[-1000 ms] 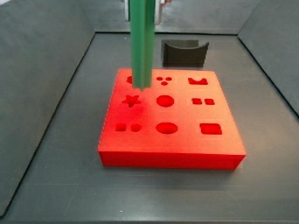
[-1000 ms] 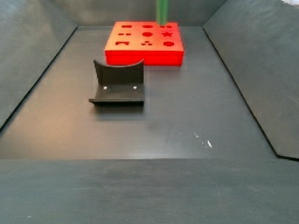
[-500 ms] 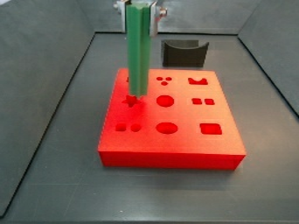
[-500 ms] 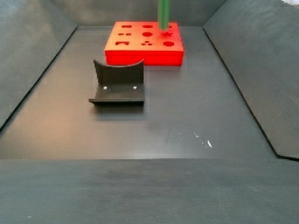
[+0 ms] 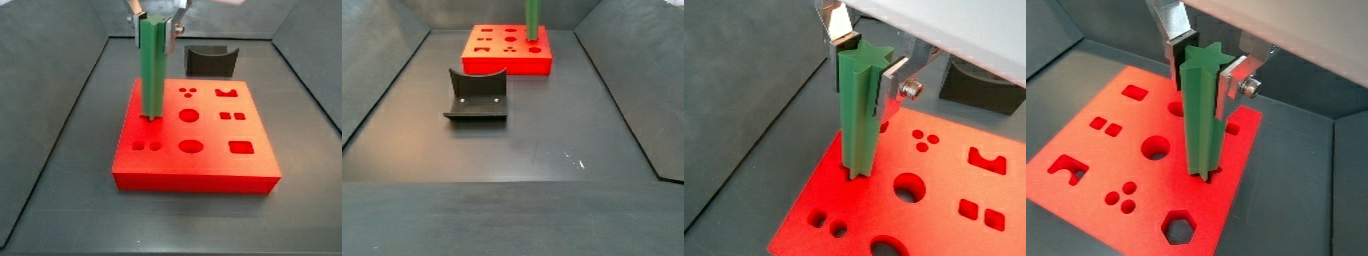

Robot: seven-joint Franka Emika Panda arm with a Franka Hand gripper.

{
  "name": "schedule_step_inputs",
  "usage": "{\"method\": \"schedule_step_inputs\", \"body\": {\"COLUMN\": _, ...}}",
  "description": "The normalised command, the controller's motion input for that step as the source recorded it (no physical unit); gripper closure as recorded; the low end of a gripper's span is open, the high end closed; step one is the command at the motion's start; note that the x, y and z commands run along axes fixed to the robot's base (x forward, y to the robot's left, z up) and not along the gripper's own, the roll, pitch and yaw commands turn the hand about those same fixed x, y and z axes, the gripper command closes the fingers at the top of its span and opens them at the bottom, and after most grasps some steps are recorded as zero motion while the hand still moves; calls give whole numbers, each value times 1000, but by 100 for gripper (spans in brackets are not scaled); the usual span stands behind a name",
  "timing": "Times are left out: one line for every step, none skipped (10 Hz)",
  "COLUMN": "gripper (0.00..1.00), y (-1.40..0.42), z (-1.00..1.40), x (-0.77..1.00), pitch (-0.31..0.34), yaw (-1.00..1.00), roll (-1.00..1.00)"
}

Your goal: Insert the star object.

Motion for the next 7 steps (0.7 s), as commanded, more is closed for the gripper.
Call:
{"method": "schedule_step_inputs", "body": {"gripper": 100, "y": -26, "z": -154, "x": -94, "pitch": 0, "yaw": -197, "roll": -37}}
{"method": "schedule_step_inputs", "body": {"gripper": 100, "y": -9, "z": -160, "x": -154, "pitch": 0, "yaw": -189, "roll": -41}}
{"method": "schedule_step_inputs", "body": {"gripper": 100, "y": -60, "z": -143, "x": -29, "pitch": 0, "yaw": -166, "roll": -67}}
{"method": "schedule_step_inputs", "body": {"gripper": 100, "y": 0, "z": -249, "x": 17, "pitch": -19, "yaw": -69, "roll": -69}}
{"method": "schedule_step_inputs", "body": {"gripper": 100, "y": 0, "z": -203, "x": 60, "pitch": -43, "yaw": -3, "roll": -71}}
{"method": "schedule_step_inputs", "body": {"gripper": 100, "y": 0, "z": 0, "x": 0, "pitch": 3, "yaw": 0, "roll": 11}}
{"method": "schedule_step_inputs", "body": {"gripper": 100, "y": 0, "z": -826, "x": 0, "pitch": 0, "yaw": -109, "roll": 9}}
